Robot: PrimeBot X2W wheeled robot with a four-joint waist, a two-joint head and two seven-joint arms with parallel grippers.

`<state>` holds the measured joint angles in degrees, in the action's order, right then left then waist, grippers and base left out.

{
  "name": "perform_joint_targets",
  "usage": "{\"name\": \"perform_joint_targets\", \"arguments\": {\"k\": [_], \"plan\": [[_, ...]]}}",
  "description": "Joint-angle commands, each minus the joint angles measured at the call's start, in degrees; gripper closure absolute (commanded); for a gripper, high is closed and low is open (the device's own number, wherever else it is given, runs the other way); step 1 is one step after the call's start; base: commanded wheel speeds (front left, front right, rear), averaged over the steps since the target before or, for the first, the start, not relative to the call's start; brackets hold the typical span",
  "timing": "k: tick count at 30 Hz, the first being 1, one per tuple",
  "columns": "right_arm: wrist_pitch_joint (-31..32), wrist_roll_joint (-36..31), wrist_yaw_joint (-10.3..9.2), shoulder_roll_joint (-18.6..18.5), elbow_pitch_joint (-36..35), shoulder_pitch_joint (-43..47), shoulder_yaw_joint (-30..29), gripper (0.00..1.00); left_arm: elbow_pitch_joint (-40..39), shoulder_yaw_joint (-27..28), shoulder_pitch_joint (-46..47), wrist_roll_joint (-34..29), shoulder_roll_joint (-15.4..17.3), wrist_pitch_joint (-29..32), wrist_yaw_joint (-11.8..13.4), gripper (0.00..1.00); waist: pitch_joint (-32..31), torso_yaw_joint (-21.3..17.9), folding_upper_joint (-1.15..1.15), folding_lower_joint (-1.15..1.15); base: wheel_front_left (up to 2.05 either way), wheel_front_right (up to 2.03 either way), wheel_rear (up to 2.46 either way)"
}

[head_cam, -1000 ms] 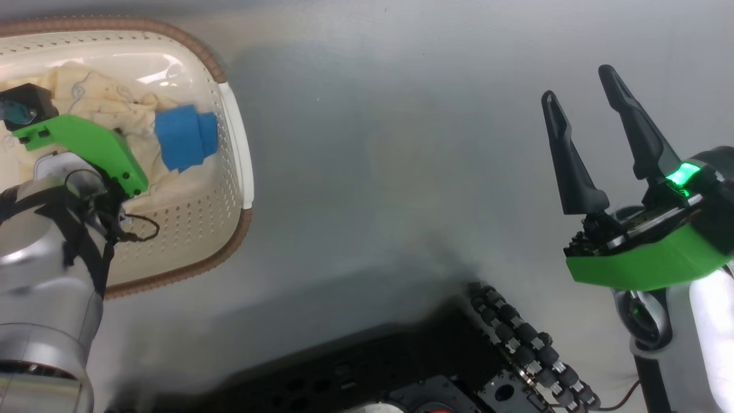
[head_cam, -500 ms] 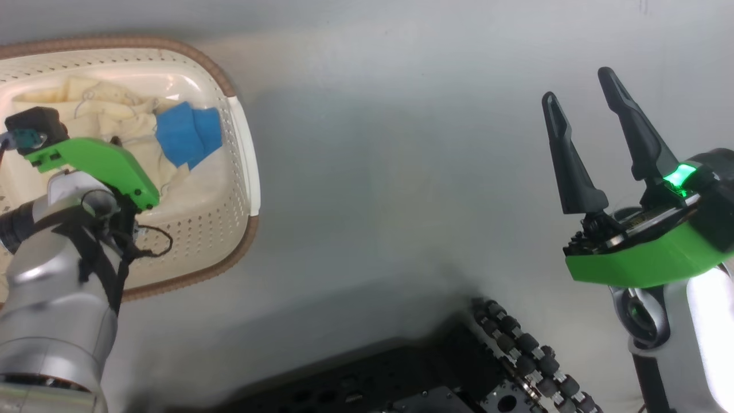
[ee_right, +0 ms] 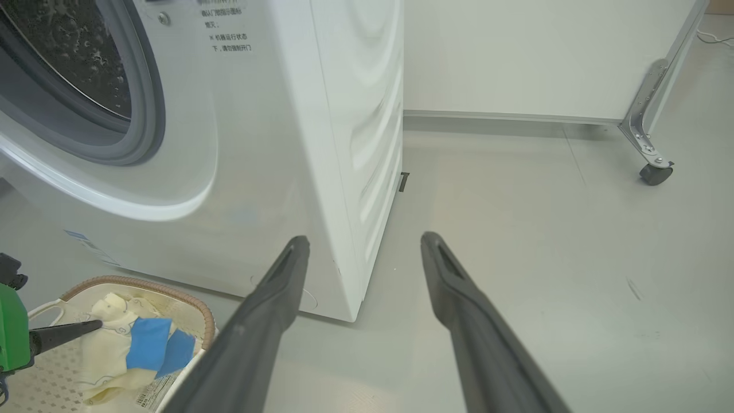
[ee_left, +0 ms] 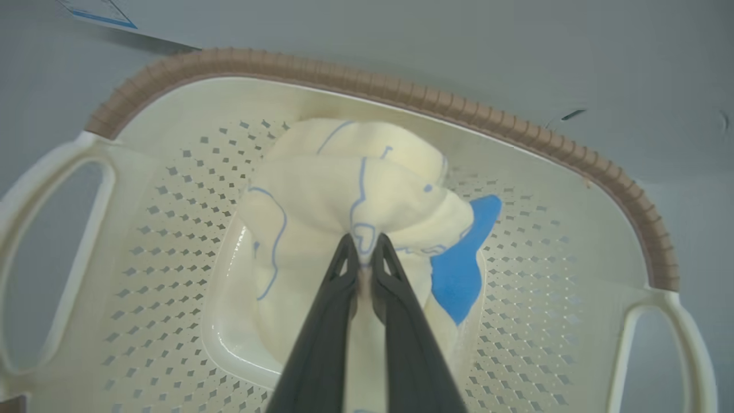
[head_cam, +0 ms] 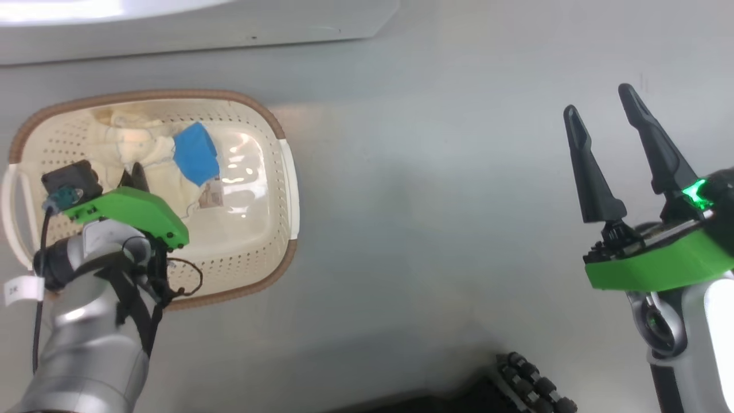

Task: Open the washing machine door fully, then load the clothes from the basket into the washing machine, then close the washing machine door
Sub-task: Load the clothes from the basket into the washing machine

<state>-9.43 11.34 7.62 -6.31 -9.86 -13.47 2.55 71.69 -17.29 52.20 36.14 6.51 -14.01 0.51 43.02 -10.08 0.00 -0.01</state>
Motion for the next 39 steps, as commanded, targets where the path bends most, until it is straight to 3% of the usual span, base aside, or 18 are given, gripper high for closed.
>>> {"name": "perform_joint_targets", "arguments": {"k": [1,12,21,39], "plan": [[0.6,-0.5,-0.13,-0.8,-1.6,2.5,0.4,0.00,-2.0,1.3,-2.4,-0.5,1.5,-0.9,0.6,1.00,-3.7,2.0,0.00,0.01,0.00,0.00,0.00],[2.6,-1.0,-0.13,-0.2,-1.2,6.6,-1.0,0.00,-28.4,8.3,-17.4,-8.6,2.8,-1.0,6.9,1.00,-14.8,3.5,0.00,0.01,0.00,0.00,0.00],[3.5,-1.5,-0.13,0.2,0.3,9.4,-1.1,0.00,-45.9,11.7,-30.2,-15.0,3.5,-1.0,9.2,1.00,-24.0,3.3,0.00,0.01,0.00,0.00,0.00],[5.4,-2.1,-0.13,1.1,0.8,15.0,-0.6,0.00,-63.7,12.3,-47.2,-16.8,5.9,3.3,11.9,1.00,-35.3,4.7,0.00,0.01,0.00,0.00,0.00]]}}
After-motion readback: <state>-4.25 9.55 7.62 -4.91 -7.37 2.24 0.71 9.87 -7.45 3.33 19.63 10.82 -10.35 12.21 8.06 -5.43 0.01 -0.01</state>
